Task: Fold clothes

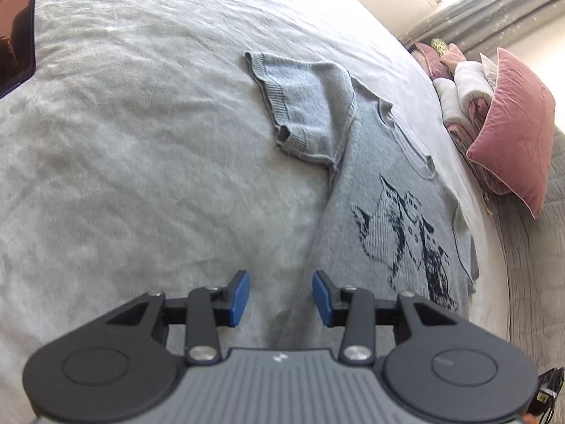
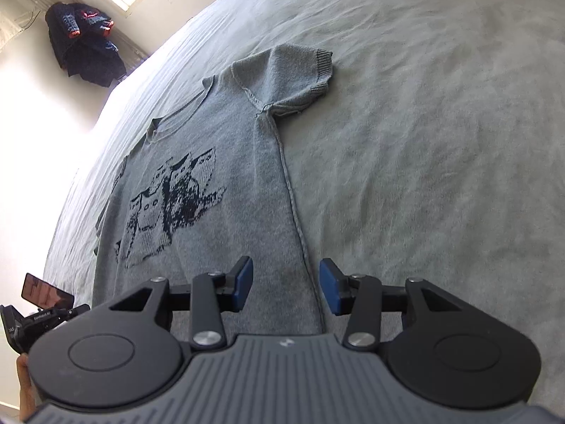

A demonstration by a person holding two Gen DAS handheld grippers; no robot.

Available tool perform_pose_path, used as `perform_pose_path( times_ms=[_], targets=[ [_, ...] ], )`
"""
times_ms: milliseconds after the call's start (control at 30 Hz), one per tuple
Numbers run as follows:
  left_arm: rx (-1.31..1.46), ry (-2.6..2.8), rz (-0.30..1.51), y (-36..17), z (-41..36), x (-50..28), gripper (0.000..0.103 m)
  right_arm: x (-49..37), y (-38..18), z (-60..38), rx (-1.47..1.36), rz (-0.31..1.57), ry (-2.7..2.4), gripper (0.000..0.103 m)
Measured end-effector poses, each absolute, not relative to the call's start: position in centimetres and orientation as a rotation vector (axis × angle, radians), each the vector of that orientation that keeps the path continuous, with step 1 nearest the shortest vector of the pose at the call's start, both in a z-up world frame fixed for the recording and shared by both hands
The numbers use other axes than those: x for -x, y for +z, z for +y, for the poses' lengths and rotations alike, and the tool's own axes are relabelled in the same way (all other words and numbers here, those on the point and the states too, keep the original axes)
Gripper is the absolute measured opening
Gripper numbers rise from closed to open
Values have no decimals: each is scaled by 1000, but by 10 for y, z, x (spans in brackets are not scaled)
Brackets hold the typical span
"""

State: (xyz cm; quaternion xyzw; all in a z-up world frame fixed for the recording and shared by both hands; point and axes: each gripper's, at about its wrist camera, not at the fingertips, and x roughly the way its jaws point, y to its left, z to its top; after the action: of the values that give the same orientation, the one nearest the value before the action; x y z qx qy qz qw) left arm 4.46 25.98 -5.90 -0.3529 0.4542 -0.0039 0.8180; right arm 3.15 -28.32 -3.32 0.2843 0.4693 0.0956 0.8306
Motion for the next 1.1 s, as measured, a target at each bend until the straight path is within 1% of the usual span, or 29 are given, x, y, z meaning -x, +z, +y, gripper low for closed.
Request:
perform_pose_path(
  times_ms=[233, 367, 400, 433, 467, 500, 567, 667, 733, 800, 900, 967, 1000, 1033, 1067, 1100],
  targets=[
    [883, 43, 852, -74, 268, -96, 40, -80, -51, -292, -744, 900, 152, 46],
    [921, 78, 791, -78, 270, -113, 35, -107, -62, -297, -822, 842, 123, 46],
    [915, 91, 779, -78, 270, -116, 28, -114, -64, -298, -842, 828, 116, 46],
    [896, 109, 777, -79, 270, -120, 15, -120, -67, -299, -861, 813, 108, 46],
    [875, 130, 775, -78, 270, -124, 9, -127, -69, -301, -880, 798, 101, 41],
    [861, 154, 762, -77, 271, -126, 6, -134, -72, -302, -899, 783, 94, 27],
    [826, 207, 713, -71, 276, -126, 5, -137, -73, -302, -866, 761, 47, 7],
    [753, 271, 610, -54, 287, -124, 4, -136, -67, -300, -778, 711, 11, 7],
    [743, 287, 580, -49, 296, -125, 4, -135, -65, -297, -736, 698, 0, 7],
    [729, 297, 590, -50, 301, -130, 4, -134, -63, -295, -699, 687, -10, 6],
    [698, 302, 668, -62, 298, -141, 5, -136, -65, -290, -669, 710, -4, 7],
    [685, 294, 694, -65, 293, -137, 6, -134, -66, -290, -681, 730, 15, 14],
    [684, 287, 700, -64, 292, -134, 9, -132, -65, -292, -689, 740, 25, 17],
    [689, 275, 710, -62, 290, -131, 17, -130, -64, -293, -697, 751, 35, 19],
    [692, 263, 722, -60, 289, -129, 21, -129, -62, -295, -706, 759, 49, 29],
    [690, 253, 738, -59, 286, -126, 24, -128, -59, -293, -711, 764, 57, 35]
  ],
)
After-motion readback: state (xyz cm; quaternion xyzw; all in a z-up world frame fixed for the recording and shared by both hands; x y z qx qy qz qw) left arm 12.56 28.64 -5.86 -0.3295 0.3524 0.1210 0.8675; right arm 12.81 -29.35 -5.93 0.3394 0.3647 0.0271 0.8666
